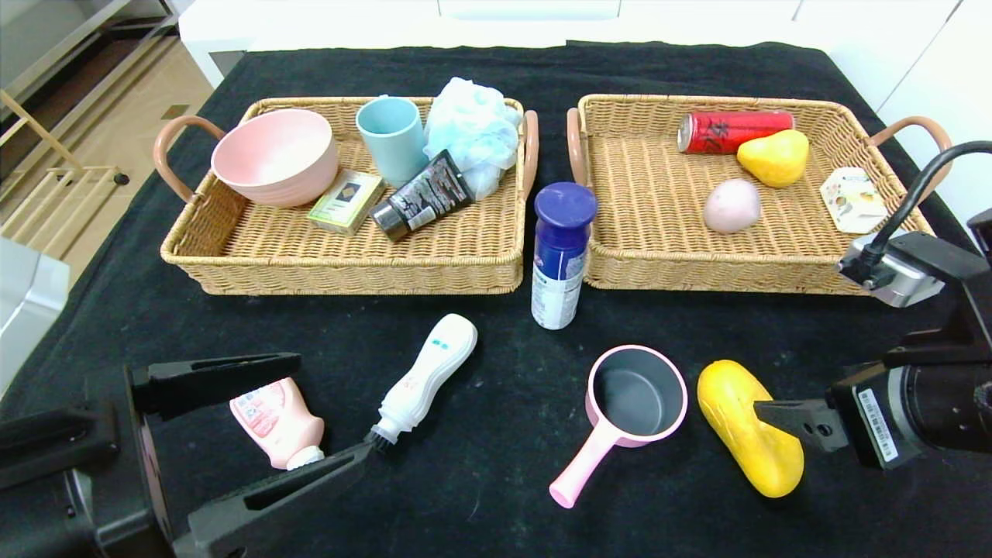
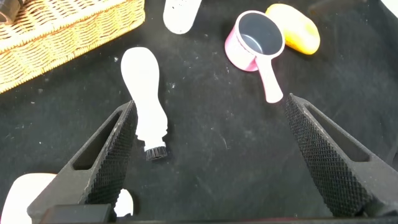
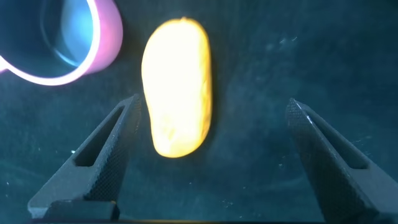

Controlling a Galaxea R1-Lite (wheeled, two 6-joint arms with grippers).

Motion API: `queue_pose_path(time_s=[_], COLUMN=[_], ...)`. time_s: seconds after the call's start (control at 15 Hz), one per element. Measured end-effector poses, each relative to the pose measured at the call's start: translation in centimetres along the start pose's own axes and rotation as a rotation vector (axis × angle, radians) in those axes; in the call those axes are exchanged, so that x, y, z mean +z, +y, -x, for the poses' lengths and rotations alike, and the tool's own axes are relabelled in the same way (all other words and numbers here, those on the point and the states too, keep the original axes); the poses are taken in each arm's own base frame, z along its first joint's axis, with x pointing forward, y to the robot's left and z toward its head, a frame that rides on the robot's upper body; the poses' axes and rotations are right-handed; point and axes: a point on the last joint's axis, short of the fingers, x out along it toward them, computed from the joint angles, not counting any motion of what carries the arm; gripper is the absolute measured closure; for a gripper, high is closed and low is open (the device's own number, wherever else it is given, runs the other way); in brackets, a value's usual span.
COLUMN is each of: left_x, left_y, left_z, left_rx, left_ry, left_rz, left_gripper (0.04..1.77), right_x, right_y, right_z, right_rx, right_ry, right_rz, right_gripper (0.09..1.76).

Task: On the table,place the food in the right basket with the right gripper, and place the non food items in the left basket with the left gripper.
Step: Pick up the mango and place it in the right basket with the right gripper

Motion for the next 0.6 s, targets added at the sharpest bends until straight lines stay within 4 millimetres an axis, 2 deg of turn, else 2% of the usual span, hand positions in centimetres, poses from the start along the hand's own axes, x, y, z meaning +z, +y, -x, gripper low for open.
queue_pose_path(time_s=[0.6], left_x=[-0.1], left_y=[0.0], left_z=[-0.1], left_rx=[0.000], left_ry=[0.006], left_rz=[0.001], left_gripper=[0.09], right_x=[-0.5], right_y=[1.5], right_z=[-1.9], right_rx=[0.025], right_ry=[0.065], right_rz=[0.008], right_gripper=[0.15])
